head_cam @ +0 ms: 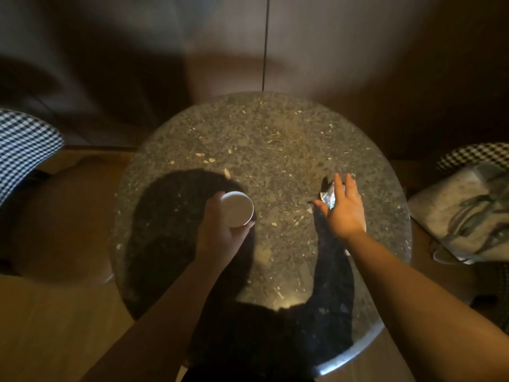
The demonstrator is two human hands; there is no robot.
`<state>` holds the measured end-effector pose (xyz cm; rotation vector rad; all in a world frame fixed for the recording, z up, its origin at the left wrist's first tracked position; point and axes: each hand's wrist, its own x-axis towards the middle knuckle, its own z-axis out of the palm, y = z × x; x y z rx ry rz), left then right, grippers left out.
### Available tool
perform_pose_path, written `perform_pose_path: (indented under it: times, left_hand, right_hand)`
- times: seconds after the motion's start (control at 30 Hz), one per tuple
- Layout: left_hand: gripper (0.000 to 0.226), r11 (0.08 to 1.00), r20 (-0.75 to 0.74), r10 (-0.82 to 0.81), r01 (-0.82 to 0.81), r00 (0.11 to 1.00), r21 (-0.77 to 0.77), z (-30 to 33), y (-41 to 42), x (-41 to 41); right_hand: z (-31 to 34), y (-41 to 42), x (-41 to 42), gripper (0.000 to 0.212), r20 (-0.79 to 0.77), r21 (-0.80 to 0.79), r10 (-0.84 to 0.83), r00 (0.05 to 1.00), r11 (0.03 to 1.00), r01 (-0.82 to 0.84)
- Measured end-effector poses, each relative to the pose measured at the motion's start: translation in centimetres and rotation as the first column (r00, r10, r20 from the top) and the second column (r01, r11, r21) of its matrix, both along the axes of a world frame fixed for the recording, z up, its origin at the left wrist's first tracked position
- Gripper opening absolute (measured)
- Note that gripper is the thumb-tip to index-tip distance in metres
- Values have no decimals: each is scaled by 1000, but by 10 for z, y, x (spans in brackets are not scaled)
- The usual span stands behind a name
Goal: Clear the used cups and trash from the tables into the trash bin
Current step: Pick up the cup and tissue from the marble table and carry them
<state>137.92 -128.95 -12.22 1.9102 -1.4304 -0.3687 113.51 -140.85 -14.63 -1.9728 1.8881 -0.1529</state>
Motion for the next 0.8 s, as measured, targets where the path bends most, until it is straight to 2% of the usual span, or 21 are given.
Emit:
perform_pose_path:
  times: [0.13,0.37,0.6,0.8]
  left_hand:
    - [81,1000,31,-25,25,999,-4,2,-11,-7]
    - [82,997,53,-82,83,995,-5,1,-23,-15]
    - [84,997,38,-78,78,996,3,13,-29,-29]
    - [79,990,26,-130,131,991,-53,30,-27,-32]
  right_hand:
    - [-9,-9,0,72,-33,43,52,998,998,-51]
    - [-12,1,-8,38,-135,-74,30,990,996,-40]
    - [-6,20,-12,30,42,-72,0,999,997,3]
    - [11,40,-6,27,172,-152,-59,983,985,85]
